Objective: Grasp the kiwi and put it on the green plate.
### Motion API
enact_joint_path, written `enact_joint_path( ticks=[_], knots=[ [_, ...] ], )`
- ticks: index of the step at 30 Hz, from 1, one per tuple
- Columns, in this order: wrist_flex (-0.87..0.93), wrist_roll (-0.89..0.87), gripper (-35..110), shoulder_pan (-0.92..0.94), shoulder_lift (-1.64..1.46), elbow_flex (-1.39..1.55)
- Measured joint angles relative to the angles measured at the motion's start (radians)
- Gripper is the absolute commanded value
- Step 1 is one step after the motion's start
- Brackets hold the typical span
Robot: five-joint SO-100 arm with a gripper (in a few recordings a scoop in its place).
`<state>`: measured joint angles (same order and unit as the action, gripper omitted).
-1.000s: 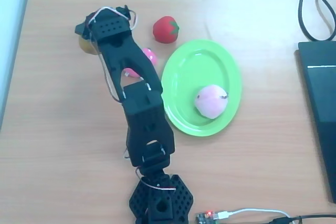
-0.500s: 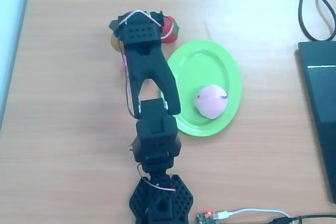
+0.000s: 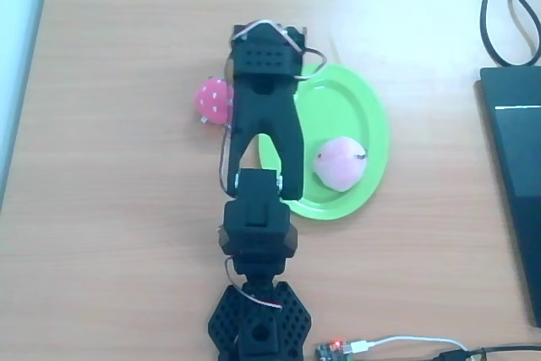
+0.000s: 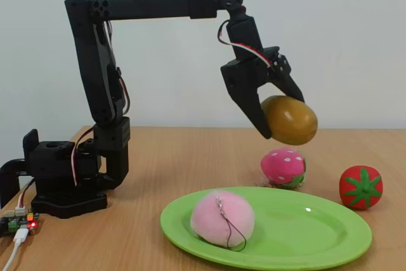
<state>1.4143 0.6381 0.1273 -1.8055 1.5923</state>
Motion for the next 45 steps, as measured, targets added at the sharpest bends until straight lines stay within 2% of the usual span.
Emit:
enact_joint_path(
  ticks=[13,23,45],
  knots=[
    [0.063,-0.080,37,0.178,0.025,0.051],
    [0.066,-0.107,37,0.253,0.172,0.048],
    [-0.029,-0.132,40,0.213,0.431,-0.146]
  ],
)
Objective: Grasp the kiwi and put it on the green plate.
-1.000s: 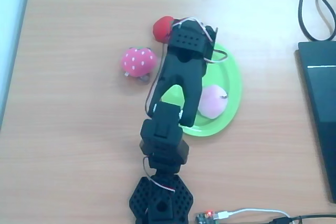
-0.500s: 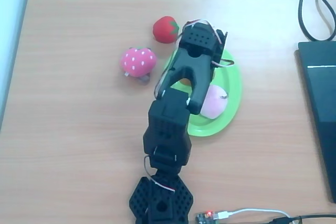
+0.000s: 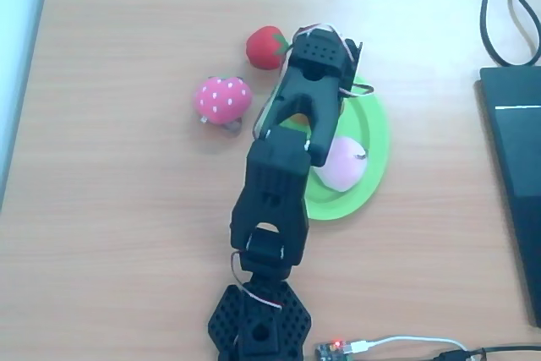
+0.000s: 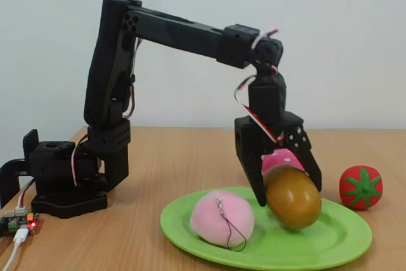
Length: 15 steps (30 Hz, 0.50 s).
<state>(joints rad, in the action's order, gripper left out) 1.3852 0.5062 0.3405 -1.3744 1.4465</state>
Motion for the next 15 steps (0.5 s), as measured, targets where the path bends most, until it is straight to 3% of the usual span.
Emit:
enact_joint_path(
  ticks=[15],
  knots=[
    [0.000,0.003,42,0.006,0.052,-0.035]
  ],
)
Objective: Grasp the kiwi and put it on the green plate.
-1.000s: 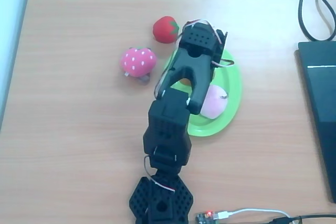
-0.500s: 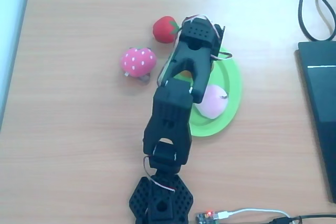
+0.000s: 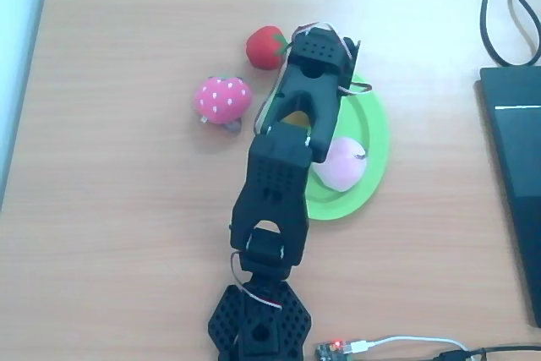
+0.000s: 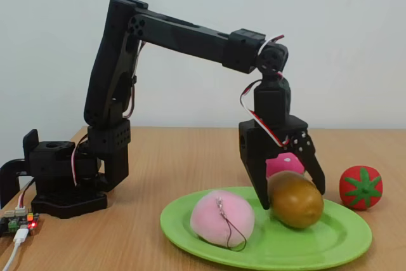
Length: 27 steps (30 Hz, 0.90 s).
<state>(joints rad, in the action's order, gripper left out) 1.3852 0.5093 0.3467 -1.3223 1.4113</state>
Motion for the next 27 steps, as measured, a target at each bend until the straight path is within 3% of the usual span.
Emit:
enact_joint_path(
  ticks=[15,27],
  knots=[
    [0.025,0.000,46,-0.015,-0.055,0.020],
    [0.104,-0.060,42,-0.204,-0.518,0.288]
  ],
)
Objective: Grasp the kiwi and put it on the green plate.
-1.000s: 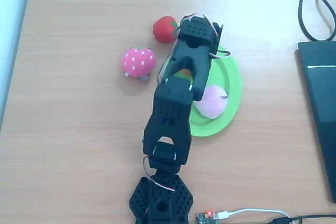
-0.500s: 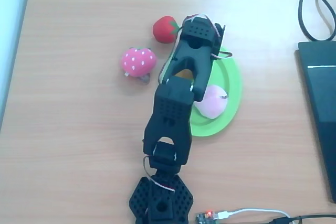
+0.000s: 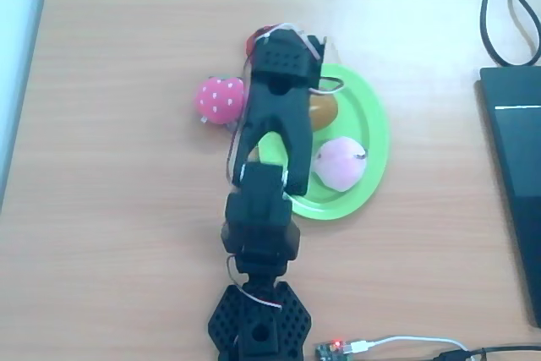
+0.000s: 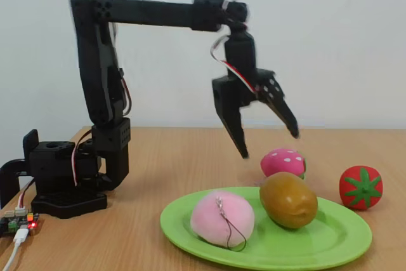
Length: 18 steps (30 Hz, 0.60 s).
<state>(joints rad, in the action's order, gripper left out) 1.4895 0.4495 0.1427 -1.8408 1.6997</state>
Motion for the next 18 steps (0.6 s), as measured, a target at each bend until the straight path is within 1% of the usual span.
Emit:
enact_joint_path(
  ticks=[2,5,6,8,10,13,18],
  knots=[
    [0.020,-0.018,36,-0.054,-0.087,0.064],
    [0.040,-0.041,17,-0.120,-0.193,0.110],
    [0.032,-0.061,10,-0.127,-0.221,0.123],
    [0.038,-0.101,3,-0.133,-0.262,0.130],
    [0.026,-0.140,-7,-0.141,-0.308,0.152],
    [-0.043,-0.173,-8,-0.152,-0.396,0.215],
    [-0.176,-0.183,-8,-0.169,-0.589,0.400]
  ],
)
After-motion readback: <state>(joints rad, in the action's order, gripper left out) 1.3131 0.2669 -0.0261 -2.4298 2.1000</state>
